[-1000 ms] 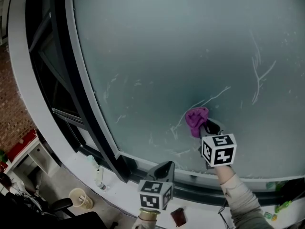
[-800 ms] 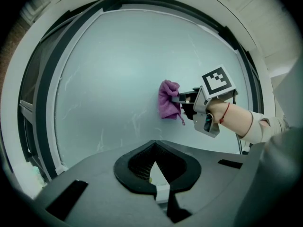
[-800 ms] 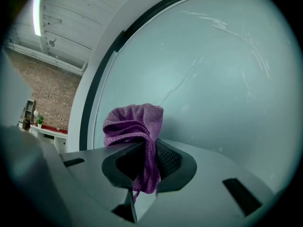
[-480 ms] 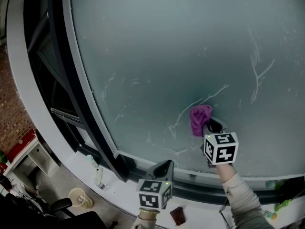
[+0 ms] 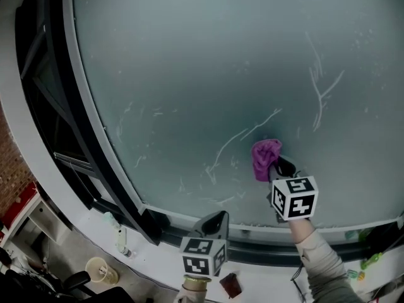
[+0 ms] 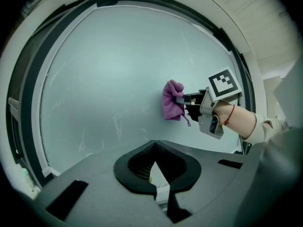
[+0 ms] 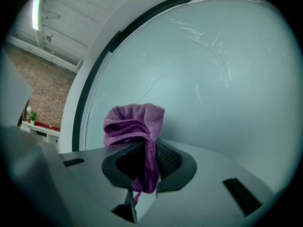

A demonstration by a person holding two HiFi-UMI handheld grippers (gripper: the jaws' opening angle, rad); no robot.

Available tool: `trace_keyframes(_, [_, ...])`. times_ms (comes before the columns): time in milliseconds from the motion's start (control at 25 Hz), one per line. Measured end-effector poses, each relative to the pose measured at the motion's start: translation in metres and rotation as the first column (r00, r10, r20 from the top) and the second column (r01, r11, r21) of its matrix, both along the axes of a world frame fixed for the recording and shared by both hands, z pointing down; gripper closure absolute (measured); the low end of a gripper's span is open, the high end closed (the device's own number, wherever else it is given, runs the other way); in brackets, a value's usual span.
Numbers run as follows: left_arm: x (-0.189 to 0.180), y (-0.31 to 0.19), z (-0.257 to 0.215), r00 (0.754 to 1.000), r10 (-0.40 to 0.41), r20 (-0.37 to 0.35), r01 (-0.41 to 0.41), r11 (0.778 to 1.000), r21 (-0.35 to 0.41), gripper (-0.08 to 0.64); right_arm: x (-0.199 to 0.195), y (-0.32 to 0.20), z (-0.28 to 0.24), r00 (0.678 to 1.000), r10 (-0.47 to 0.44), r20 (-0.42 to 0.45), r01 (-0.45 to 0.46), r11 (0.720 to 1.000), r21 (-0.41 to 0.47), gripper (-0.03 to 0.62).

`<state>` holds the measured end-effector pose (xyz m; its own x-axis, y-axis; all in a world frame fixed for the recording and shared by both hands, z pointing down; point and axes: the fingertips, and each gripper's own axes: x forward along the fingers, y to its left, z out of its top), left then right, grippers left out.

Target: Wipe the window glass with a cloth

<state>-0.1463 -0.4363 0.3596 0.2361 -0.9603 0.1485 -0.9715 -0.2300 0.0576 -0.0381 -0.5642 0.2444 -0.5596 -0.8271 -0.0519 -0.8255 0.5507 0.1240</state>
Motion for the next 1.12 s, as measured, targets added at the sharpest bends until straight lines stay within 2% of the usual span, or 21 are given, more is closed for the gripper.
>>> trace_keyframes(560, [0.072,-0.027,-0.001,0.988,0.157,-0.007,-0.157,0.988,0.008,0.555,0.102,0.000,-0.002,0.988,0.154,0.003,-0.154,0.988,0.018,0.543])
trace_keyframes(1120, [0.139,-0.046,-0.006,0.954,0.298,0.001,-0.298,0.954,0.021,0.555,0.213,0.002,-0.003,0.937,0.350,0.003,-0.350,0.936,0.024,0.543])
